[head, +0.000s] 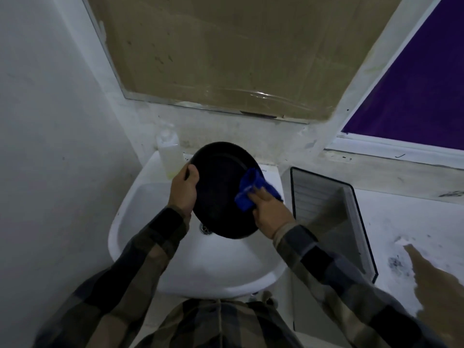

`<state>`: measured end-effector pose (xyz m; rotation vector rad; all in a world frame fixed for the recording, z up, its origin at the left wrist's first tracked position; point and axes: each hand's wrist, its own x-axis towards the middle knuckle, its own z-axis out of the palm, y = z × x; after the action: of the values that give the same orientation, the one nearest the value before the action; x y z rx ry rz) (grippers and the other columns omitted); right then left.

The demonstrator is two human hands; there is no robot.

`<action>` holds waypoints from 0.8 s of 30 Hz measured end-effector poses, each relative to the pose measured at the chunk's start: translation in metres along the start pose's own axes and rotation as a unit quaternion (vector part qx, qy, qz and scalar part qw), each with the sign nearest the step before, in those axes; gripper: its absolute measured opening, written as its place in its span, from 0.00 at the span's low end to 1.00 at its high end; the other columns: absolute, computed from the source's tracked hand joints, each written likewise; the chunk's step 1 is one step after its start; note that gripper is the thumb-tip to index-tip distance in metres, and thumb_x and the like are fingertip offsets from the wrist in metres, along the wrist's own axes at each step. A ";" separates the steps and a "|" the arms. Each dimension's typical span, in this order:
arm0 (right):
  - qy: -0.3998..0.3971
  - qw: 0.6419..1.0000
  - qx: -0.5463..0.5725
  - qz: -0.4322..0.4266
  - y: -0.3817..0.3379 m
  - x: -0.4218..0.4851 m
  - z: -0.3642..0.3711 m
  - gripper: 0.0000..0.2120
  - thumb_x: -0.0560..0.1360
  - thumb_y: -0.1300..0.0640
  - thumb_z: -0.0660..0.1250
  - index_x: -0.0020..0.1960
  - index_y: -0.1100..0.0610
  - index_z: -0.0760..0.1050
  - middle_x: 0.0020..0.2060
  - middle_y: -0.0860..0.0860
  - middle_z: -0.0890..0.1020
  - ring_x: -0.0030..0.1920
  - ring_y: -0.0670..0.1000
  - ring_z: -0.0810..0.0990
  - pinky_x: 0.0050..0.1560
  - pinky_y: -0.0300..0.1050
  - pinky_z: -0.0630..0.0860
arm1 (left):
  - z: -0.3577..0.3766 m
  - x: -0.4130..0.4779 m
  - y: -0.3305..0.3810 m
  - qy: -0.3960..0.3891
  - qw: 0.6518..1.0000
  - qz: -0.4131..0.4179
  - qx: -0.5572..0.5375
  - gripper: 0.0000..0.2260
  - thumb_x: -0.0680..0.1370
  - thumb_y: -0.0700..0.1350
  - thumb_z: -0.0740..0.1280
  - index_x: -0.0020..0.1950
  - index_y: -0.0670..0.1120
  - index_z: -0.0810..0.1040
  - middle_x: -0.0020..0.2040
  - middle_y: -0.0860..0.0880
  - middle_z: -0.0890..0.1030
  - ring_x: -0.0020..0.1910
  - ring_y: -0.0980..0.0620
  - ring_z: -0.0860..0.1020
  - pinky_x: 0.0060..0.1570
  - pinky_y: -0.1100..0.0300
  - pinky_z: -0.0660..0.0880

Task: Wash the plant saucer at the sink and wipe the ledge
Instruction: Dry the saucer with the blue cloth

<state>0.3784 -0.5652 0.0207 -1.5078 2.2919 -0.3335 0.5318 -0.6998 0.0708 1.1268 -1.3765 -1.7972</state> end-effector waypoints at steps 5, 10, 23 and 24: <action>-0.052 0.990 0.094 -0.090 -0.023 -0.048 0.013 0.23 0.76 0.64 0.54 0.71 0.58 0.66 0.68 0.55 0.71 0.65 0.54 0.71 0.62 0.33 0.61 | 0.013 0.002 -0.004 0.024 1.000 0.003 -0.005 0.13 0.83 0.50 0.54 0.56 0.52 0.78 0.54 0.48 0.80 0.53 0.47 0.78 0.54 0.51 0.77; -0.058 0.967 0.195 -0.155 -0.054 -0.023 0.011 0.30 0.72 0.63 0.49 0.74 0.61 0.59 0.75 0.56 0.57 0.76 0.52 0.50 0.76 0.45 0.44 | 0.025 -0.005 -0.017 0.020 0.999 -0.029 -0.005 0.14 0.83 0.50 0.54 0.54 0.46 0.77 0.57 0.41 0.79 0.55 0.42 0.78 0.58 0.45 0.76; 0.014 1.000 -0.012 -0.021 0.009 -0.008 -0.008 0.23 0.78 0.63 0.55 0.73 0.57 0.62 0.72 0.56 0.64 0.73 0.57 0.61 0.69 0.44 0.58 | 0.017 0.008 -0.002 0.046 0.999 -0.003 -0.020 0.17 0.83 0.51 0.54 0.64 0.45 0.75 0.59 0.46 0.78 0.55 0.46 0.78 0.56 0.51 0.76; 0.001 0.999 0.012 -0.033 0.006 -0.021 -0.006 0.22 0.77 0.64 0.56 0.71 0.58 0.65 0.69 0.57 0.69 0.69 0.57 0.67 0.65 0.43 0.62 | 0.018 0.008 -0.002 0.051 0.998 -0.007 -0.022 0.16 0.83 0.51 0.54 0.63 0.45 0.76 0.58 0.45 0.78 0.54 0.46 0.78 0.55 0.50 0.77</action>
<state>0.3784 -0.5438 0.0278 -1.5747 2.2360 -0.3794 0.5118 -0.6985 0.0689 1.1892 -1.2668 -1.7468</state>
